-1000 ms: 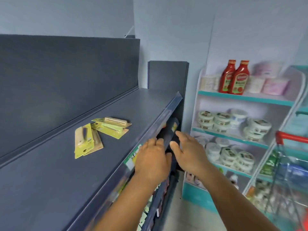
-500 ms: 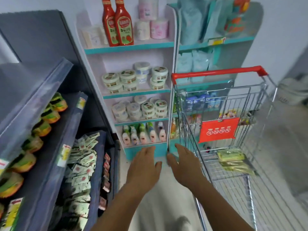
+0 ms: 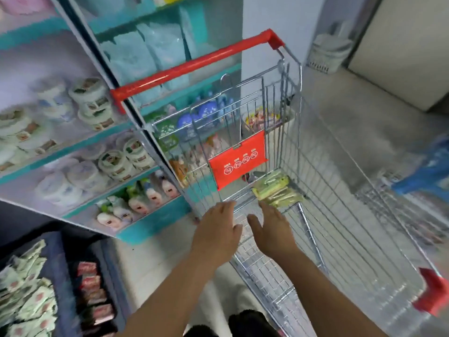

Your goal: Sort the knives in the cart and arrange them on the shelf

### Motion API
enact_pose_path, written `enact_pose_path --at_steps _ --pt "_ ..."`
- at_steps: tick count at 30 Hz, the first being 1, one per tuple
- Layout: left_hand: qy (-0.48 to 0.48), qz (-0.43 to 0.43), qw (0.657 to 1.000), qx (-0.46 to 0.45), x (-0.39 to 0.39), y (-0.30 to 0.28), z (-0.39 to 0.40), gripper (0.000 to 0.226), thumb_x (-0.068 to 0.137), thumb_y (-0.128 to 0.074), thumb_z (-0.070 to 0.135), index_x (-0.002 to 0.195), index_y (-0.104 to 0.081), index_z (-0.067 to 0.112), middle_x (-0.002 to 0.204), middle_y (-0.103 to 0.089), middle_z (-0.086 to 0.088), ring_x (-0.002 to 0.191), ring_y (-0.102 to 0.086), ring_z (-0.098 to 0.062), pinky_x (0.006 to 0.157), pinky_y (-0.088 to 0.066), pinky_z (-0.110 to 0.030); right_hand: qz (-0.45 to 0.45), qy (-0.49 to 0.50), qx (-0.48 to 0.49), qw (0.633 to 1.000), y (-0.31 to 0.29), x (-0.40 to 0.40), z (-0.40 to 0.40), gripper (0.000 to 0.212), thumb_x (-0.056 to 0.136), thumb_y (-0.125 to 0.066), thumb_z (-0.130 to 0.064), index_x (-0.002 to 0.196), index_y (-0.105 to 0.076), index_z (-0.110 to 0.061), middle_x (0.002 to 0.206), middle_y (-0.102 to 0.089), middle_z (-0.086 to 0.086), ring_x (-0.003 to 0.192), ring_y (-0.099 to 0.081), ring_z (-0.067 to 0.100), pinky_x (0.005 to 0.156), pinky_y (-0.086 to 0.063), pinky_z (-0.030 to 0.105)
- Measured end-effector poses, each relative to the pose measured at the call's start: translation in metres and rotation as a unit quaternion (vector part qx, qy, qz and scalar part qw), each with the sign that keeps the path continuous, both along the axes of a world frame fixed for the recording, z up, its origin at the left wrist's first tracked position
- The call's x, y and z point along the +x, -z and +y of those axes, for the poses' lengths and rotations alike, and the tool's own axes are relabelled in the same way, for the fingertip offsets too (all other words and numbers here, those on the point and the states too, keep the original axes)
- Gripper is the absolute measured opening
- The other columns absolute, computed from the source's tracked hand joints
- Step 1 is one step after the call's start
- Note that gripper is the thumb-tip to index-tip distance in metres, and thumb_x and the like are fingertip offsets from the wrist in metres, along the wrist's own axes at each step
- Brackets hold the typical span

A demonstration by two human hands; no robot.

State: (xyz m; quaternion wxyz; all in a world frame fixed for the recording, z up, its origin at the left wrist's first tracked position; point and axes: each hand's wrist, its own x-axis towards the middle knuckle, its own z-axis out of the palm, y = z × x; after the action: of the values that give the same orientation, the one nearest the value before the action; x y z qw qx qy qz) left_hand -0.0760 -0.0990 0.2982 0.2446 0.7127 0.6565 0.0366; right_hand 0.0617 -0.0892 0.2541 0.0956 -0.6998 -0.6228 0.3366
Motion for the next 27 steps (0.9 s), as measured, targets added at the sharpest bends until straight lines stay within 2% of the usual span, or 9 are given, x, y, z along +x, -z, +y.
enact_pose_path --at_steps 9,16,19,27 --pt "0.111 0.005 0.992 -0.054 0.042 0.055 0.09 0.058 0.096 -0.047 0.03 0.147 -0.024 0.016 0.141 -0.04 -0.005 0.129 -0.039 -0.022 0.105 -0.037 -0.036 0.027 0.155 -0.065 0.985 0.033 0.048 0.043 0.056 0.097 -0.041 -0.043 0.147 -0.027 -0.02 0.148 -0.039 0.004 0.133 -0.037 0.026 0.107 -0.033 0.038" --pt "0.176 0.013 0.98 -0.093 0.061 0.114 0.163 0.056 0.092 -0.052 0.025 0.141 -0.029 0.012 0.13 -0.046 -0.01 0.121 -0.045 -0.028 0.098 -0.041 -0.039 0.058 0.265 -0.1 0.957 0.072 0.049 0.086 0.055 0.097 -0.045 -0.041 0.145 -0.029 -0.02 0.145 -0.043 0.005 0.131 -0.041 0.026 0.103 -0.037 0.035" --pt "0.187 0.018 0.978 -0.096 0.066 0.143 0.192 0.064 0.092 -0.053 0.025 0.146 -0.021 0.011 0.136 -0.042 -0.012 0.123 -0.044 -0.029 0.1 -0.04 -0.04 0.062 0.299 -0.114 0.945 0.092 0.05 0.107 0.054 0.097 -0.046 -0.038 0.145 -0.028 -0.02 0.145 -0.042 0.006 0.129 -0.044 0.026 0.101 -0.038 0.033" --pt "0.221 0.019 0.969 -0.112 0.09 0.234 0.235 0.074 0.089 -0.056 0.025 0.15 -0.015 0.011 0.147 -0.033 -0.014 0.13 -0.039 -0.03 0.105 -0.038 -0.039 0.066 0.355 -0.146 0.921 0.169 0.068 0.148 0.061 0.096 -0.05 -0.034 0.148 -0.022 -0.021 0.146 -0.041 0.006 0.129 -0.044 0.026 0.101 -0.039 0.035"
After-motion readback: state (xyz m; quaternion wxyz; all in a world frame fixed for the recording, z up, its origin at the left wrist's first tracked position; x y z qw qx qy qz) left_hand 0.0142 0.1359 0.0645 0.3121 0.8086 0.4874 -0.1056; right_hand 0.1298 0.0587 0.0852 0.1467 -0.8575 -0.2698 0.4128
